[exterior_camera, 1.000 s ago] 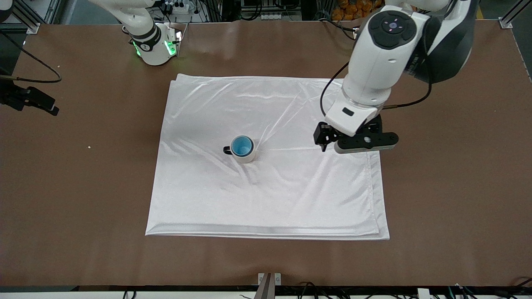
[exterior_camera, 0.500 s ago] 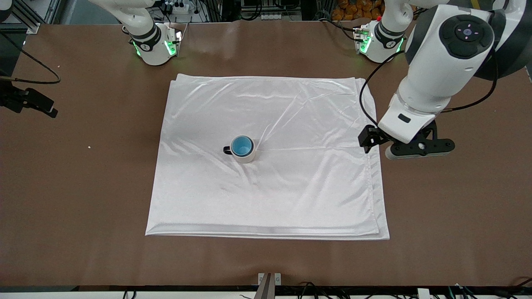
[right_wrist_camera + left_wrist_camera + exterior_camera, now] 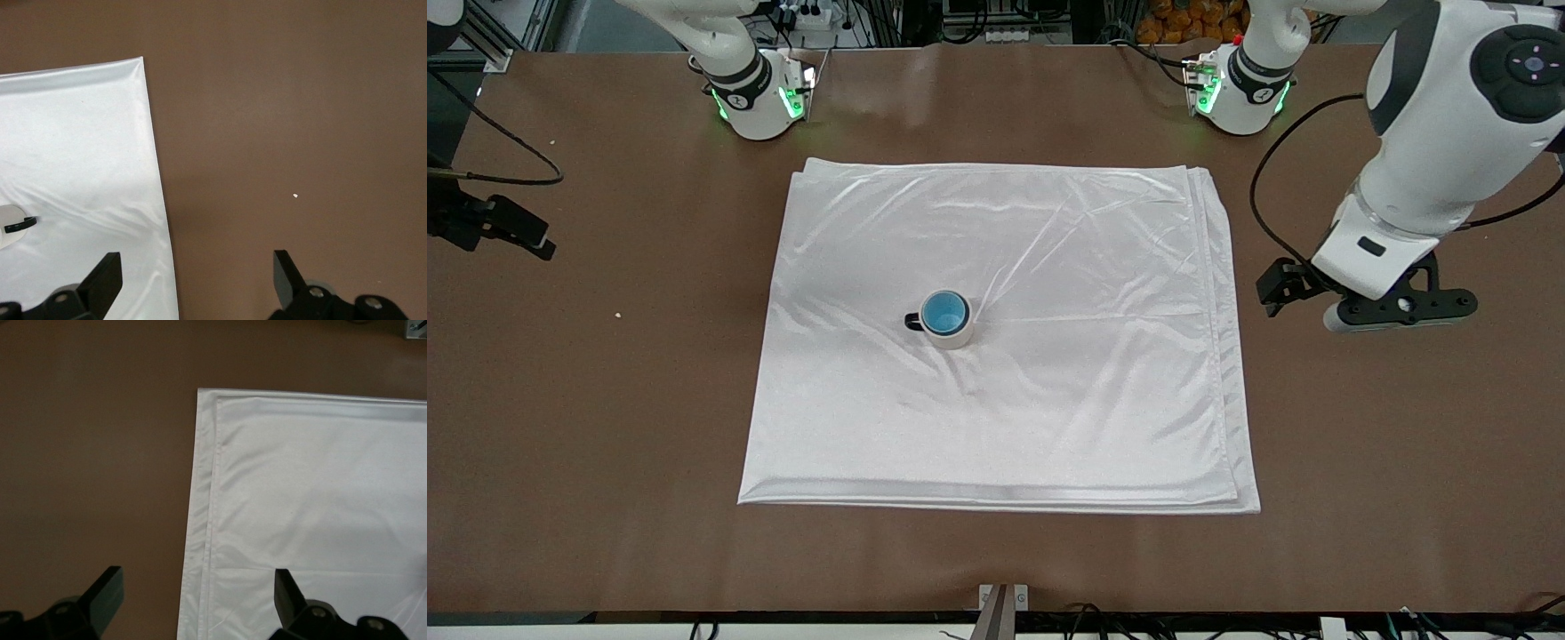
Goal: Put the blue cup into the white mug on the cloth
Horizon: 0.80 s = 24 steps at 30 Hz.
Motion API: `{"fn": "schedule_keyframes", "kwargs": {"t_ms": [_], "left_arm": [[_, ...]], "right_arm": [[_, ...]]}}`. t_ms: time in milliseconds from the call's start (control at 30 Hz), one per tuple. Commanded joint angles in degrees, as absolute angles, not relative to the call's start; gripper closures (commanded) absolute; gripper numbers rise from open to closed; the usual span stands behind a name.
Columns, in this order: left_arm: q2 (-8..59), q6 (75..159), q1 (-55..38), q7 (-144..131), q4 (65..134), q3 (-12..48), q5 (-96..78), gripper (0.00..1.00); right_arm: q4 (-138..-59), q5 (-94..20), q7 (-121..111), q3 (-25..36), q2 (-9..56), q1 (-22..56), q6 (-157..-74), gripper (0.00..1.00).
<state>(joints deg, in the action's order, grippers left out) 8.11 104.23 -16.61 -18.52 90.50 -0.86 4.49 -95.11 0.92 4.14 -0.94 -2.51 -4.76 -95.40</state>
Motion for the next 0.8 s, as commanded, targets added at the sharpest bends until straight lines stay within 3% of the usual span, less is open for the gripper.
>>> {"fn": "schedule_keyframes", "kwargs": {"t_ms": [0,767], "left_arm": [[4.8,104.5,-13.6,-14.9,93.7,-0.2,3.7,0.0],[1.8,105.2,-10.0,-14.6,96.2,-0.4,2.8,0.0]], "right_arm": [[-93.4,0.3,4.7,-1.1,-1.6,-4.9,-94.9,0.0],[-93.5,0.2,4.5,-1.1,-1.6,-4.9,-94.5,0.0]]}}
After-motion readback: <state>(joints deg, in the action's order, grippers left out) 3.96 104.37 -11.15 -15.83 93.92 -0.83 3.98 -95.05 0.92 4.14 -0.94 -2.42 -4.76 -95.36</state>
